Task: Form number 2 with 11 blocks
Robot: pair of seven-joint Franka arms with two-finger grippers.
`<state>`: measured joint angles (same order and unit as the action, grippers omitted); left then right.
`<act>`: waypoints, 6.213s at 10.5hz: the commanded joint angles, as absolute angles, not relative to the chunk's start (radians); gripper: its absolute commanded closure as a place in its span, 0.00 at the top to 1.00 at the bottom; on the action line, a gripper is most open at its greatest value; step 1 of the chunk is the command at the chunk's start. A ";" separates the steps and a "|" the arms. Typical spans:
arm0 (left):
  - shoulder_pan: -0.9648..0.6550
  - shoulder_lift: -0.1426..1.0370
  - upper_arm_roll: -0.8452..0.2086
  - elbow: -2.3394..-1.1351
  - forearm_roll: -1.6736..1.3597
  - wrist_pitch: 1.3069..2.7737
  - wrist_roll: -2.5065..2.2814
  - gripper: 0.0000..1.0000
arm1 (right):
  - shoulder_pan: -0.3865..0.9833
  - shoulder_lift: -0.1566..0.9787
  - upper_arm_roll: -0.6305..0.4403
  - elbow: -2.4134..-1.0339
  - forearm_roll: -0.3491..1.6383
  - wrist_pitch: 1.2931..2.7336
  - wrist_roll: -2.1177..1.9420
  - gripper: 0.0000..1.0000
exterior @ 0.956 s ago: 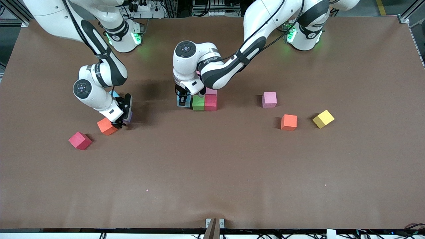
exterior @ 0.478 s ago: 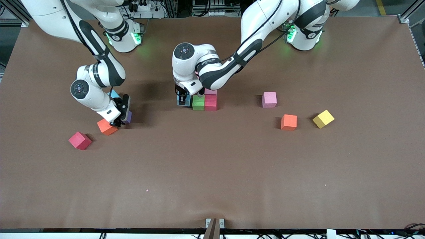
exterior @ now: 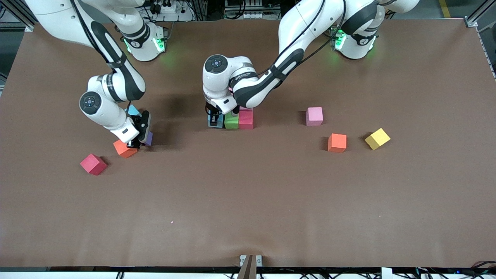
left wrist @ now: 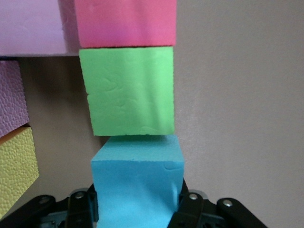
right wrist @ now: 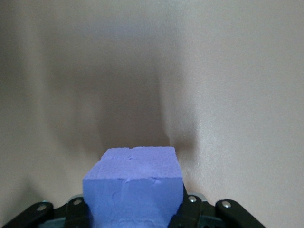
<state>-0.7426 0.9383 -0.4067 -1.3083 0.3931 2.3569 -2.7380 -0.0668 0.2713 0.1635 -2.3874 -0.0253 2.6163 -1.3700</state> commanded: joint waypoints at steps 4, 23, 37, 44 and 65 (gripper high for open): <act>-0.772 0.965 -0.383 -1.284 0.387 2.365 -2.833 0.40 | -0.069 0.230 0.178 -2.358 -0.015 2.563 -1.282 0.39; -0.390 0.542 -0.492 -1.669 0.334 2.197 -2.723 1.00 | 0.095 0.242 0.293 -2.261 -0.012 2.517 -0.369 0.37; 0.317 0.261 -0.716 -2.180 0.337 2.384 -2.210 1.00 | 0.471 0.497 0.179 -1.994 -0.083 2.493 0.652 0.32; 0.469 0.394 -0.779 -2.184 0.336 2.387 -1.957 1.00 | 0.451 0.497 0.179 -1.931 -0.080 2.387 0.614 0.32; 0.474 0.523 -0.719 -2.174 0.410 2.482 -1.968 1.00 | 0.491 0.588 0.173 -1.902 -0.089 2.474 0.660 1.00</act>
